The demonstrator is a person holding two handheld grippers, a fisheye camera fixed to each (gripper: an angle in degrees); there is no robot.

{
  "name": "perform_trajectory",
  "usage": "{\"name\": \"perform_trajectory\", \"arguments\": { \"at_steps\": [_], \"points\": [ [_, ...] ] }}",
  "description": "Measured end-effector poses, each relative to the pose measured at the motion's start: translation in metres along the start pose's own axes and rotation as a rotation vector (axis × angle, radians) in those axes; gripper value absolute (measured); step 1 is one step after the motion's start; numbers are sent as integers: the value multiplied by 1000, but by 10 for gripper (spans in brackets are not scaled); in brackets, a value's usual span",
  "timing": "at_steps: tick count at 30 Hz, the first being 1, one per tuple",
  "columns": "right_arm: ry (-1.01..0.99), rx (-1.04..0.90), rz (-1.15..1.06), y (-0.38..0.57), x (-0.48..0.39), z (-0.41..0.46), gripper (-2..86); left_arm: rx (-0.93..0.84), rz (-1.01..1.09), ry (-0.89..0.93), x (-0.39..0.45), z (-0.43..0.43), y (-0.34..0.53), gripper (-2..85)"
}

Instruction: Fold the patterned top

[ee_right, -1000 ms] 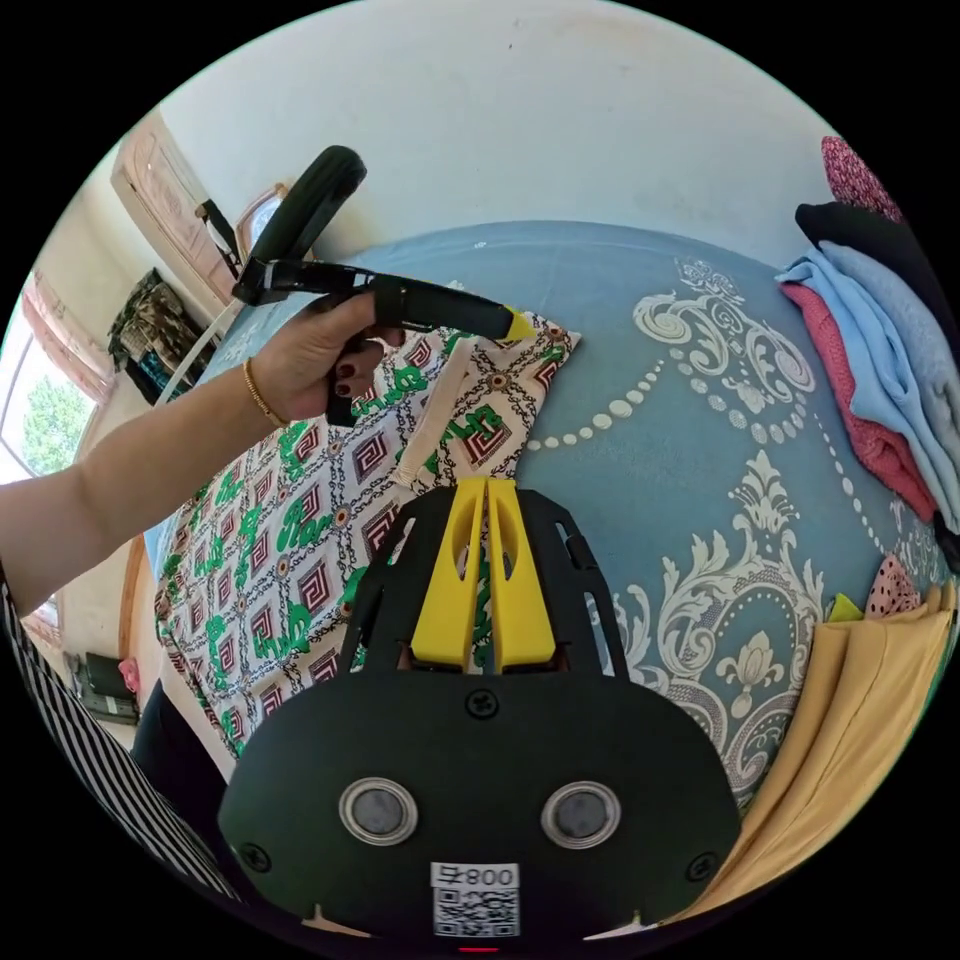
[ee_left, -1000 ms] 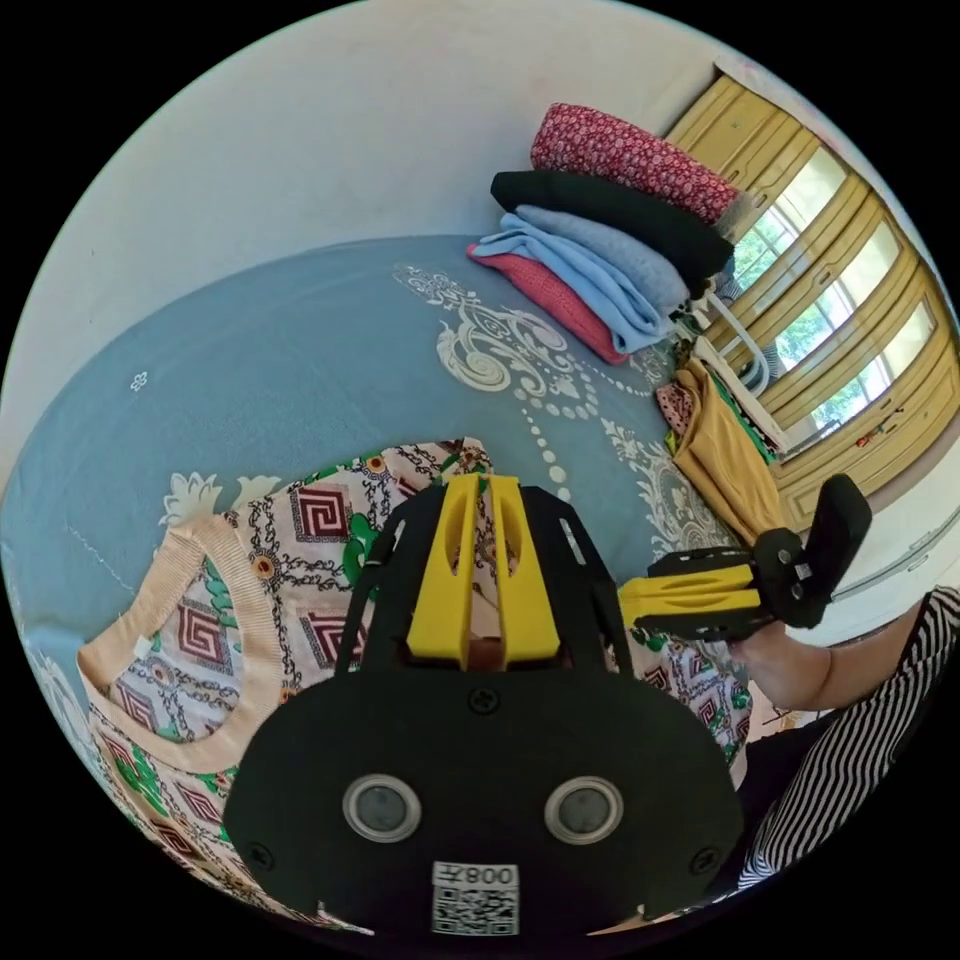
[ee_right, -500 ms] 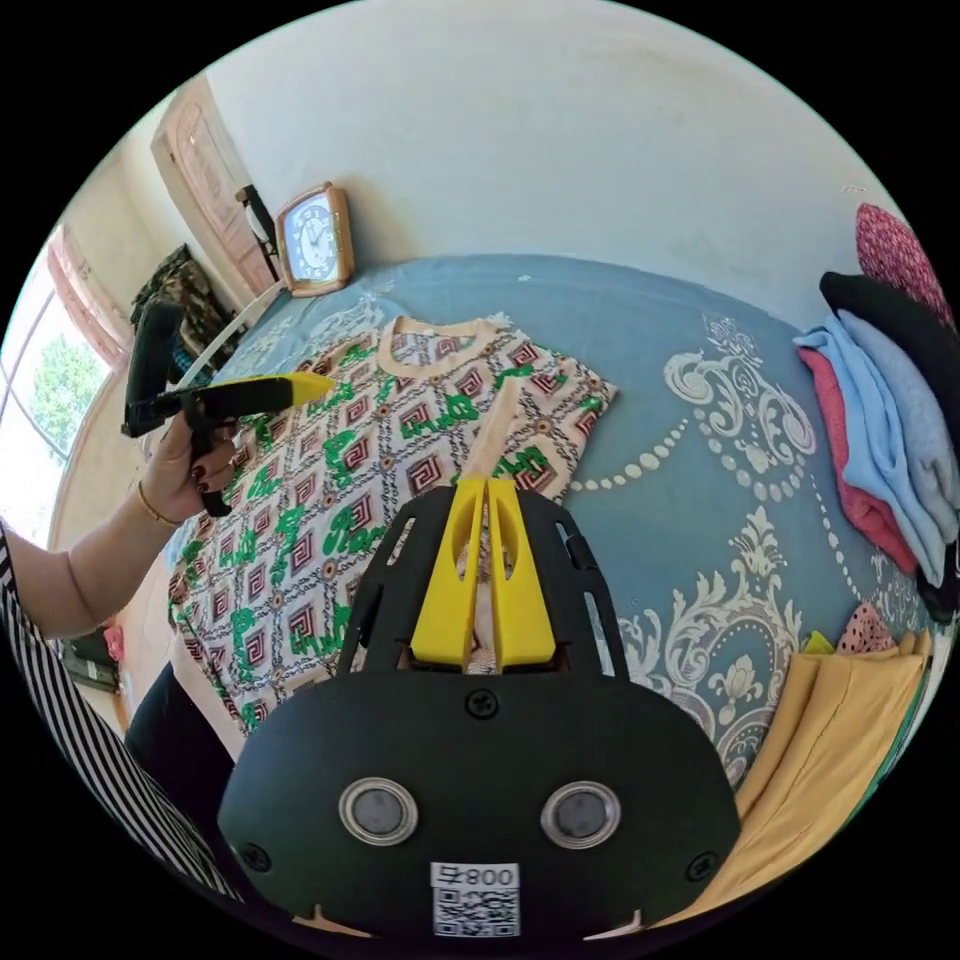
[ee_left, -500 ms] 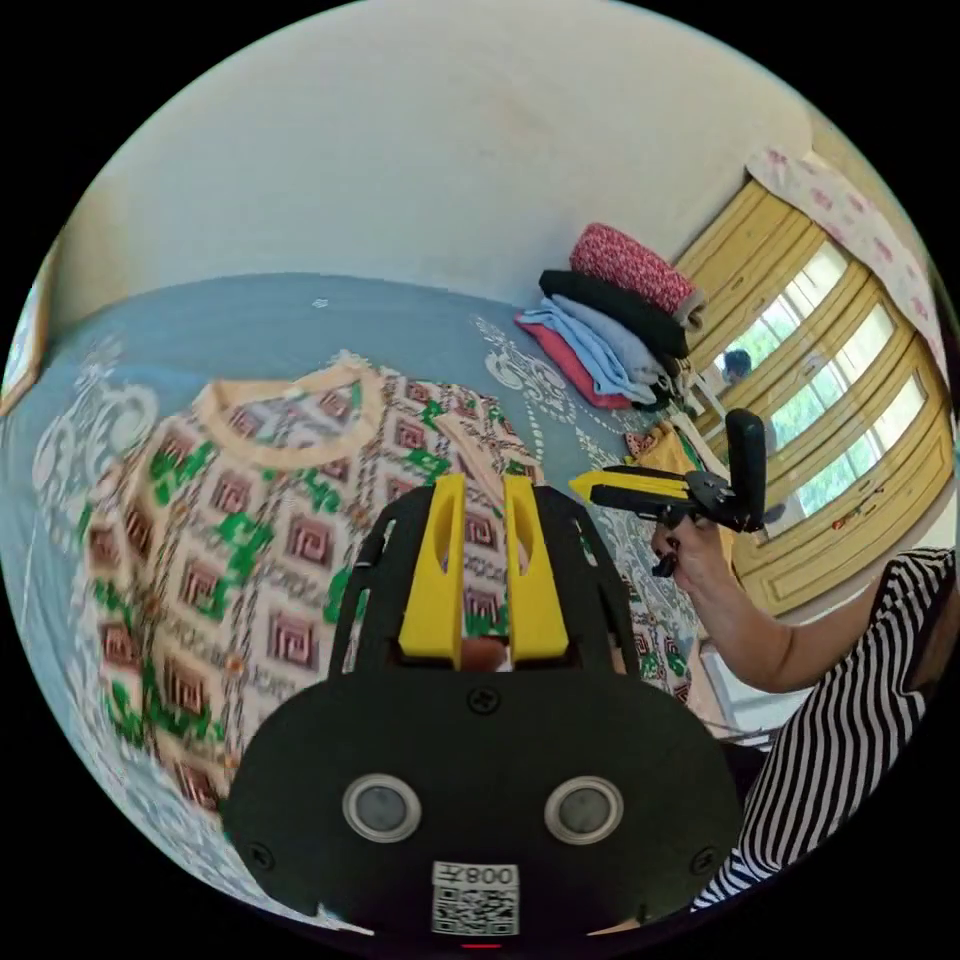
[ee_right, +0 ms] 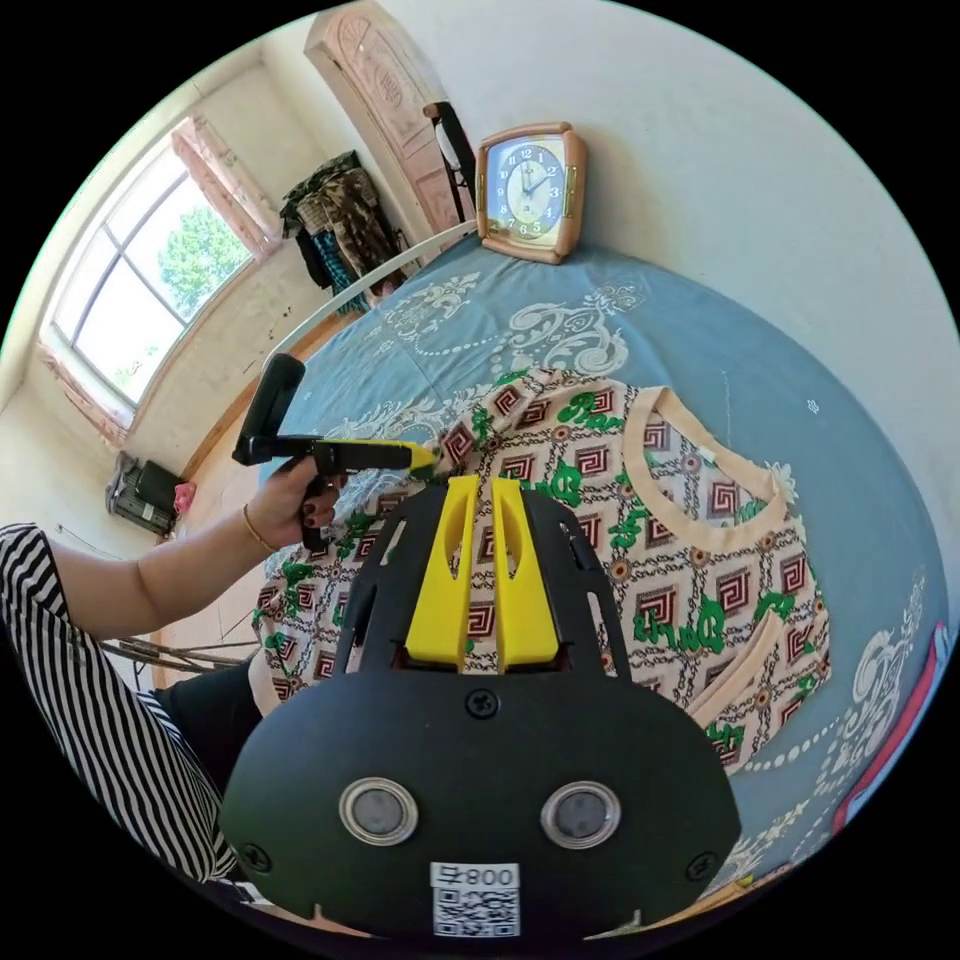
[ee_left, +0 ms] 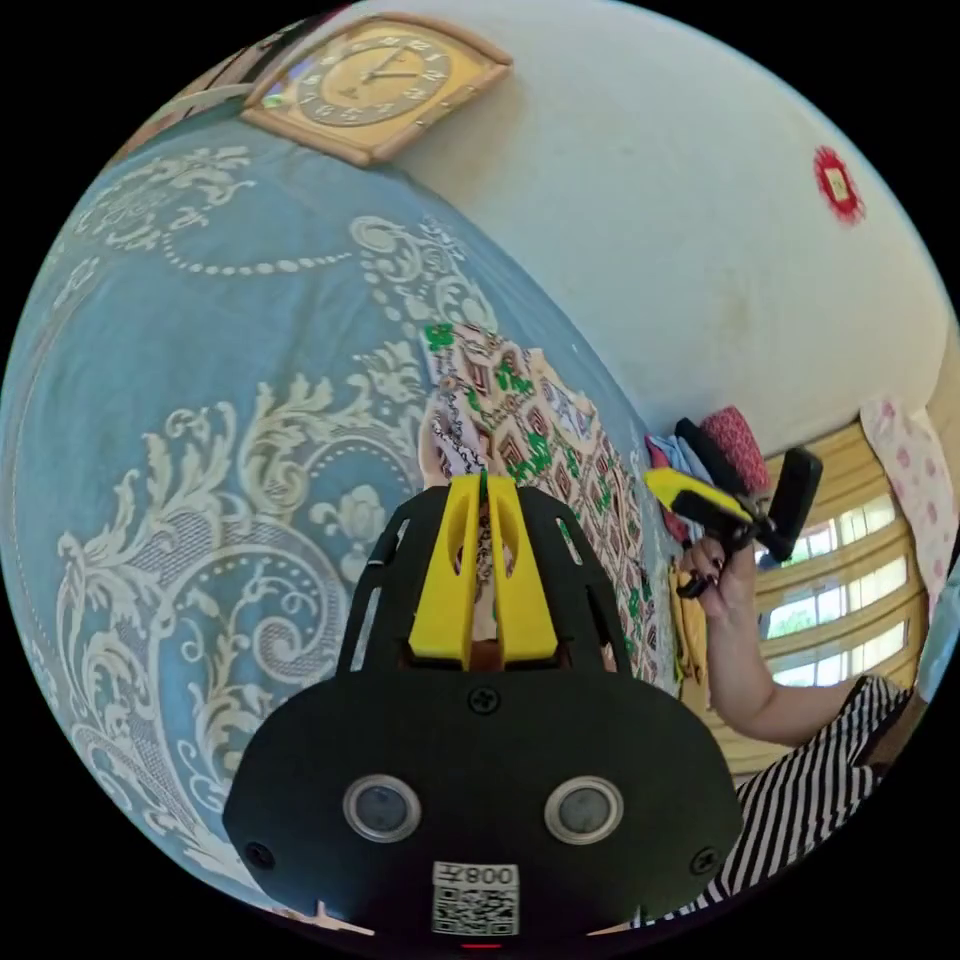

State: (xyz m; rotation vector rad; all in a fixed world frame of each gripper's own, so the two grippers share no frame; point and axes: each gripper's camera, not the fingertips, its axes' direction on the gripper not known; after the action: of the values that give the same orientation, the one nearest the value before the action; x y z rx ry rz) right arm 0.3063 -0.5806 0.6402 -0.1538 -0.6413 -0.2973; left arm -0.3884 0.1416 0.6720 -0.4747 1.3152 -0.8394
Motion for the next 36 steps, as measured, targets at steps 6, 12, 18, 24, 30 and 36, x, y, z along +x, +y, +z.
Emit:
{"name": "perform_trajectory", "arguments": {
  "at_steps": [6,12,18,24,30,36],
  "points": [
    [20,-90,-46,-64,-21,65,52,-114,219,-129,32,-1,37,17],
    [57,-205,-90,-122,-39,140,74,-86,233,-128,24,-27,56,22],
    [199,-336,-156,-145,-58,202,61,-72,266,-173,25,-47,74,27],
    [210,-309,-142,-159,-55,221,10,-17,279,-221,25,-80,96,39],
    [76,-255,-49,-165,-26,226,4,139,175,-229,4,-127,110,68],
    [9,-223,-10,-169,-7,236,3,-39,98,-123,-20,-102,98,43]
  ]
}}
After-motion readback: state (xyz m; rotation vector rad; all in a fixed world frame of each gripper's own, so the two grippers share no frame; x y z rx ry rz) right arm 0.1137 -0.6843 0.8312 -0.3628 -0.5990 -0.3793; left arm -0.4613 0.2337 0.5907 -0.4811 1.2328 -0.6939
